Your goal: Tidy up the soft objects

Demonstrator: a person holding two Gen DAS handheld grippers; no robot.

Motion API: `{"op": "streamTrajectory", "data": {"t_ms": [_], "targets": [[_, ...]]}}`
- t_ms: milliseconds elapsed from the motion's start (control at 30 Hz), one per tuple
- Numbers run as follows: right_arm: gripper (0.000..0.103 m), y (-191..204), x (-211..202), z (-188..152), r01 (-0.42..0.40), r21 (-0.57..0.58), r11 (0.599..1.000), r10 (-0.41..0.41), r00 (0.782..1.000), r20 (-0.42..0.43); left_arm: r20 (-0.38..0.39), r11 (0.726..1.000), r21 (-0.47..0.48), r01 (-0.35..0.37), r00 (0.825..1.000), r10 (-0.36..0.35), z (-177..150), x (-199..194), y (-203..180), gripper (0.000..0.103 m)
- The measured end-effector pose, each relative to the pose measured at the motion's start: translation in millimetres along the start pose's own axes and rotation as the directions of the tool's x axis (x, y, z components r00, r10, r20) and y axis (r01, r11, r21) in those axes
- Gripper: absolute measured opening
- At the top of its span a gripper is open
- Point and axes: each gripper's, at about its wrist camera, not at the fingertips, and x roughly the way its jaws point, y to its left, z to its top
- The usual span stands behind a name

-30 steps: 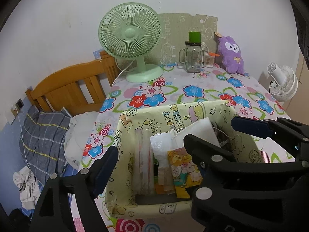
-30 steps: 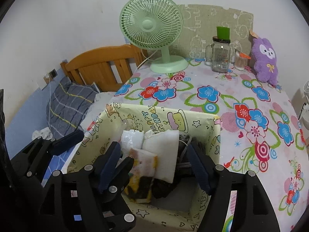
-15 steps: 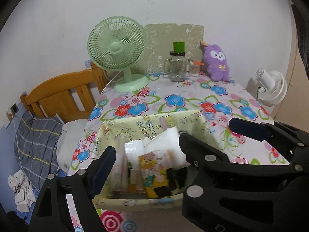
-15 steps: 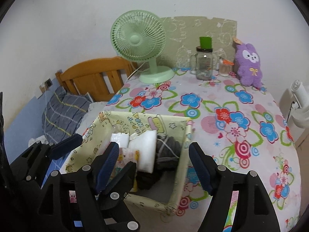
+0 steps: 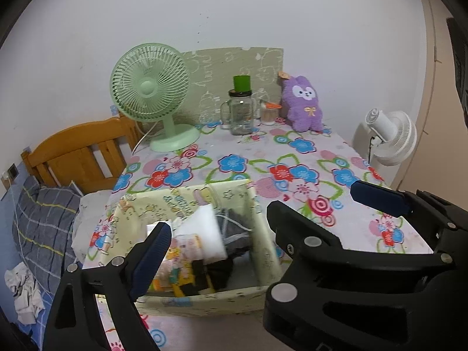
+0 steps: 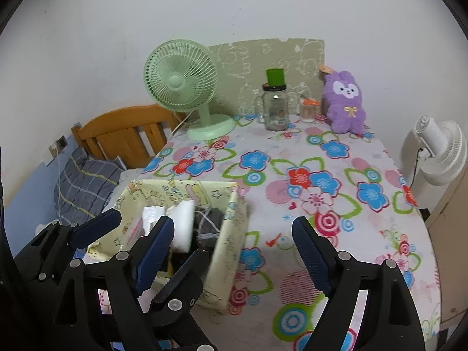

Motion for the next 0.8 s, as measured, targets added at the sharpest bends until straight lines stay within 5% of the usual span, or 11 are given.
{"op": "streamTrajectory", "data": {"t_ms": [800], "targets": [[0.094, -59.6, -88.8, -10.2, 0.156, 0.075, 0.985, -0.167, 0.973, 0.162, 0.112, 0.999, 0.002, 0.034, 0.993, -0.034, 10.1, -46.0, -42.8, 0.103]]}}
